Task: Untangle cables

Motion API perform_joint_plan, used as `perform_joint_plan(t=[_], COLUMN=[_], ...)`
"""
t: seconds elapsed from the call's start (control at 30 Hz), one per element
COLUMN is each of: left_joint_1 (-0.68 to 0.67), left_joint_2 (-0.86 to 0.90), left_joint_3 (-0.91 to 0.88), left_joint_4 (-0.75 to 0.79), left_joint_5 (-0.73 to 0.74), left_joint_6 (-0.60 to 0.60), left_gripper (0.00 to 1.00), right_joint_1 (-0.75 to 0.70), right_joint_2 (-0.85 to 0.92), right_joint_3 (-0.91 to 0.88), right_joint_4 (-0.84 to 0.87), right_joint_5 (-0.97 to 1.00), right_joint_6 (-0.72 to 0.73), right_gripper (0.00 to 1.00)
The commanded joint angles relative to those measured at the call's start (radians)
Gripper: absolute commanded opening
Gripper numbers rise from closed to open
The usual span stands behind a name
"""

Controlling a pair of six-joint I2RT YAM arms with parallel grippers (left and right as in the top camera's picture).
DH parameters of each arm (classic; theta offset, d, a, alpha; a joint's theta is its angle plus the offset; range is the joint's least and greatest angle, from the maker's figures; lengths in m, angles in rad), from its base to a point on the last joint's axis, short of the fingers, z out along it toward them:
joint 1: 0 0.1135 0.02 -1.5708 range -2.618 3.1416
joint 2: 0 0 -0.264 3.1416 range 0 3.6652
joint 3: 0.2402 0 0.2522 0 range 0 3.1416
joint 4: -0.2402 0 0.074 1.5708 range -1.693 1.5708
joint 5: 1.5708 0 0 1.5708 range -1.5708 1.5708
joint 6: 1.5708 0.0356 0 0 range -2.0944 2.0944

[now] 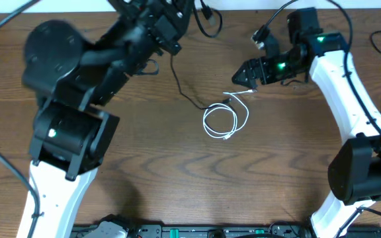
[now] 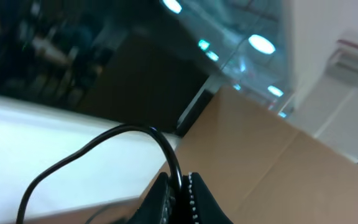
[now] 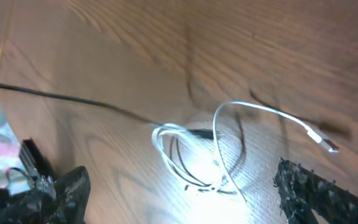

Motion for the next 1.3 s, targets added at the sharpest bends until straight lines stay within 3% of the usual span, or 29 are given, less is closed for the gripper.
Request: perform_joint_plan(t=[0.0, 0.57, 0.77, 0.87, 1.03, 1.17, 1.27], left_joint_1=[0.005, 0.005, 0.005, 0.005, 0.005, 0.005, 0.005], left_joint_2=[-0.052, -0.071, -0.071, -0.071, -0.071, -0.063, -0.055], left_joint_3=[0.006, 0.006, 0.006, 0.006, 0.006, 0.006, 0.006], left_joint_4=[0.058, 0.087, 0.087, 0.089, 0.055, -0.032, -0.102], left_joint_5=[-0.01, -0.14, -0.148, -0.152, -0.155, -0.156, -0.154], left_joint_6=[-0.003, -0.003, -0.002, -0.002, -0.003, -0.003, -0.03], left_gripper=[0.07, 0.08, 0.07, 0.07, 0.07, 0.07, 0.07], right_joint_1=[0.016, 0.133, 0.113, 0.1, 0.098, 0.098, 0.105], right_joint_2=[0.008, 0.008, -0.008, -0.037, -0.075, -0.118, -0.191], right_joint_3=[-0.06, -0.385, -0.362, -0.341, -0.334, -0.306, -0.28], right_joint_4=[0.03, 0.252, 0.254, 0.254, 0.269, 0.33, 0.477], right_joint_5=[0.008, 0.008, -0.094, -0.211, -0.222, -0.282, -0.343], right_joint_6=[0.005, 0.042, 0.023, -0.042, -0.04, -0.02, -0.014], right_gripper=[0.92, 0.89, 0.82, 0.84, 0.84, 0.83, 0.85])
